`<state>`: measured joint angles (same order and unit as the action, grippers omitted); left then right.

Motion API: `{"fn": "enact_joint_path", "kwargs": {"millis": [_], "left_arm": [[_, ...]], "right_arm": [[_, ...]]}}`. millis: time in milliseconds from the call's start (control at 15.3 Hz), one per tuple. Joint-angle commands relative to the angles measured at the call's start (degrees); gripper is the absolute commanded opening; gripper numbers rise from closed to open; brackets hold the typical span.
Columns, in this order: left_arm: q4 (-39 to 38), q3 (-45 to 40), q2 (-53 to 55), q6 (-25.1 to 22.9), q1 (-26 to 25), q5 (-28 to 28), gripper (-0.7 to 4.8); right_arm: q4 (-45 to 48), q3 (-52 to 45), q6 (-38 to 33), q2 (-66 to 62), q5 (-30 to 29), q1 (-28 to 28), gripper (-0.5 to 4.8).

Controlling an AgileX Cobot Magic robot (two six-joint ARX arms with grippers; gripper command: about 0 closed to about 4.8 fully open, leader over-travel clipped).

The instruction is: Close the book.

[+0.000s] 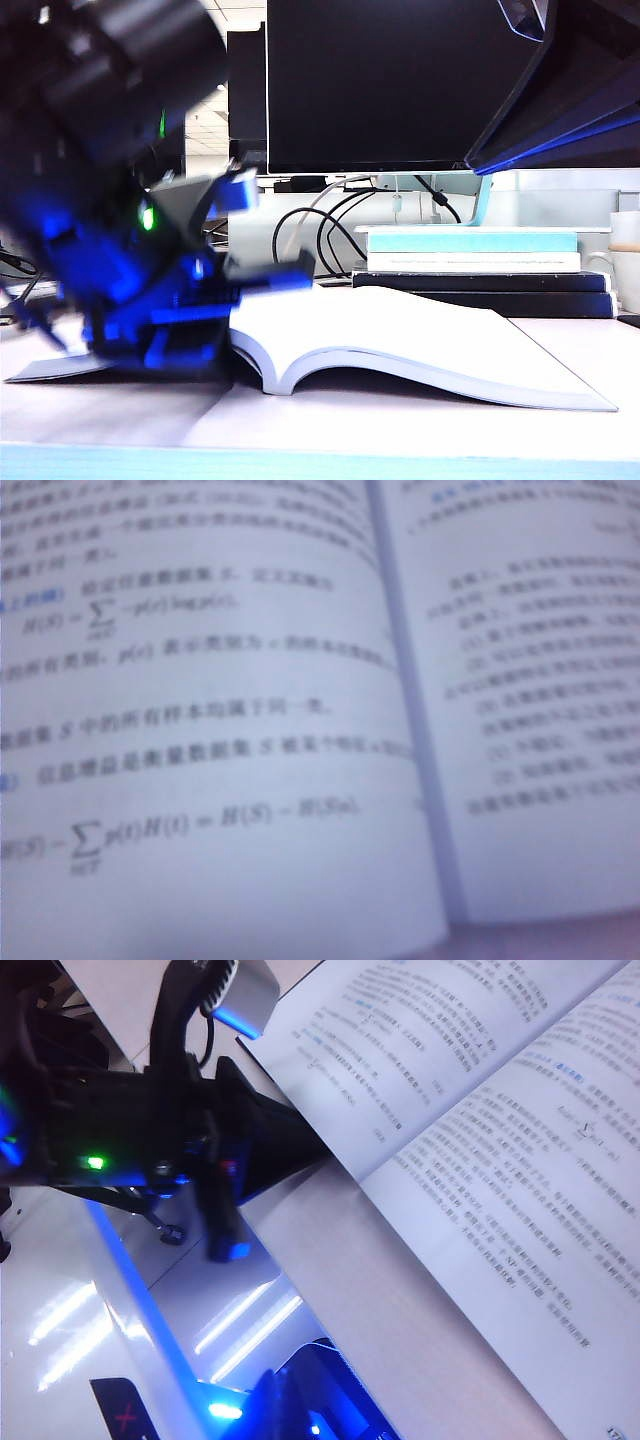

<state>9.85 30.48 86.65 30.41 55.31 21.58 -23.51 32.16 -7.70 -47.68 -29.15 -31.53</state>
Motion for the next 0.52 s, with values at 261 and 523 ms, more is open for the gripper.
{"fn": "enact_joint_path", "kwargs": {"millis": [261,523], "left_arm": [[0.61,7.43,-2.71,-18.38,-0.35,4.28,-0.05],[5.92,9.03,-2.71,-28.68,-0.33,1.01,-0.05]], "right_arm": [[1.27,0.31,0.00,0.13,-0.11,-0.02,-0.01],[1.49,0.31,0.07,0.11,4.66,-0.02,-0.02]]}}
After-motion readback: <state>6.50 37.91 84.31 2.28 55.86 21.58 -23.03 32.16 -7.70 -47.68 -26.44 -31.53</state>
